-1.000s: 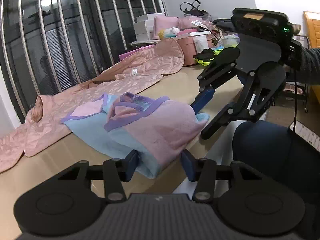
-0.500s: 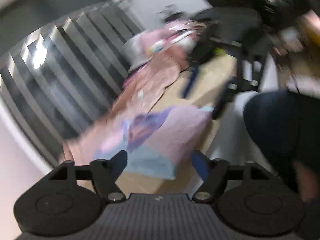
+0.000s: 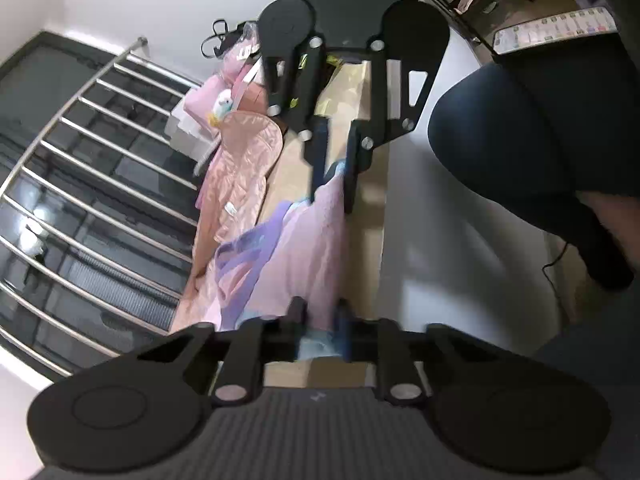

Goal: Fold clothes

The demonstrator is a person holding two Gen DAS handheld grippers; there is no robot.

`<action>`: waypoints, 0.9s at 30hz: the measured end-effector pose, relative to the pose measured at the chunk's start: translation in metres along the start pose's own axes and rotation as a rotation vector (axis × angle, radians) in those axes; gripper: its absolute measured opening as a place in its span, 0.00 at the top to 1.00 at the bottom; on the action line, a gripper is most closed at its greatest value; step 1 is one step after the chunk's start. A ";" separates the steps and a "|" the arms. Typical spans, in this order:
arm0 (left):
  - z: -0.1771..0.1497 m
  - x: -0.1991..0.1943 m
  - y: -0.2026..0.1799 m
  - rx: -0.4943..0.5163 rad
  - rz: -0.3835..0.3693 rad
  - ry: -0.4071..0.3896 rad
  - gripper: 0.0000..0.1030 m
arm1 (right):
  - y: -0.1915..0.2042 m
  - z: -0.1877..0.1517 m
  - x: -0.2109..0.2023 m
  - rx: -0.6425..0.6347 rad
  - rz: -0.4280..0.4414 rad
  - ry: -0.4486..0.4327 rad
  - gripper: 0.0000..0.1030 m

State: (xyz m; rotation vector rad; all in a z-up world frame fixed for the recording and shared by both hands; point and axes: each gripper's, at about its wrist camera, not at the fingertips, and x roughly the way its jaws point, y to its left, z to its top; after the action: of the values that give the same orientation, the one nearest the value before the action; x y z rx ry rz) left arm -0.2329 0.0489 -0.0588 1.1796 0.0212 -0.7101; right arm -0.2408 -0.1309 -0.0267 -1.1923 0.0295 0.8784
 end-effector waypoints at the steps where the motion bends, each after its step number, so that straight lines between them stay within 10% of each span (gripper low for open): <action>1: 0.000 -0.001 0.005 -0.016 -0.015 0.005 0.92 | -0.003 0.001 0.000 0.017 0.018 0.011 0.90; 9: 0.005 -0.017 0.102 -0.325 -0.246 -0.046 0.94 | -0.094 -0.001 -0.020 0.373 0.258 -0.063 0.98; 17: -0.047 0.088 0.225 -0.825 -0.427 0.002 0.94 | -0.225 -0.061 0.058 0.760 0.470 -0.049 0.98; 23: -0.085 0.151 0.224 -1.078 -0.329 0.130 0.92 | -0.238 -0.106 0.135 0.930 0.440 0.056 0.97; 27: -0.090 0.148 0.215 -1.124 -0.186 0.212 0.60 | -0.229 -0.124 0.158 1.011 0.408 0.103 0.80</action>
State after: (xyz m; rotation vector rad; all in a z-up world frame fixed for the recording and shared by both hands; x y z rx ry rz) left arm 0.0248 0.0936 0.0288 0.1594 0.6353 -0.5831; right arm 0.0565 -0.1615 0.0313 -0.2690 0.7373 0.9644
